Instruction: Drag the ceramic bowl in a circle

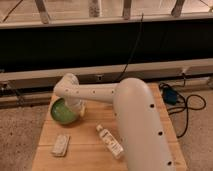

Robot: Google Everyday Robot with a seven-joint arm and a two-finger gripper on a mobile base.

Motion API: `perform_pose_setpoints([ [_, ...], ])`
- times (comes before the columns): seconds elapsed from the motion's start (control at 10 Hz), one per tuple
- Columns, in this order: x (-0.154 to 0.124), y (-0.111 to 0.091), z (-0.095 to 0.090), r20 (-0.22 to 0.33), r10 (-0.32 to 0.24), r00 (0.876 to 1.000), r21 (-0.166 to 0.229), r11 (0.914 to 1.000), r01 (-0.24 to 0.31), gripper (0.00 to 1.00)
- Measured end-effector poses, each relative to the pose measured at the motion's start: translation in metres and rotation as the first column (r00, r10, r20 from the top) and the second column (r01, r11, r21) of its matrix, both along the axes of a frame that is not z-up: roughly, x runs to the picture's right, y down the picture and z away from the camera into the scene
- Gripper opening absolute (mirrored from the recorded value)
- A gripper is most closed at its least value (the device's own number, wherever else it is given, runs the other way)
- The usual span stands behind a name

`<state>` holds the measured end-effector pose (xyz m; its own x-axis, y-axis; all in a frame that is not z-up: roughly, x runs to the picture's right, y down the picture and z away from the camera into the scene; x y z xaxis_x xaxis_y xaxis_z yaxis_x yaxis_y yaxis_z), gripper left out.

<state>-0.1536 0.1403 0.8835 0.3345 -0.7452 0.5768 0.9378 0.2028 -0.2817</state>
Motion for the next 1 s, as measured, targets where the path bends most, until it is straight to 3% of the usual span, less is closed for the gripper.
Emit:
perform_pose_setpoints([
  [1.0, 0.021, -0.008, 0.006, -0.017, 0.004, 1.000, 0.000, 1.0000, -0.004, 0.00],
])
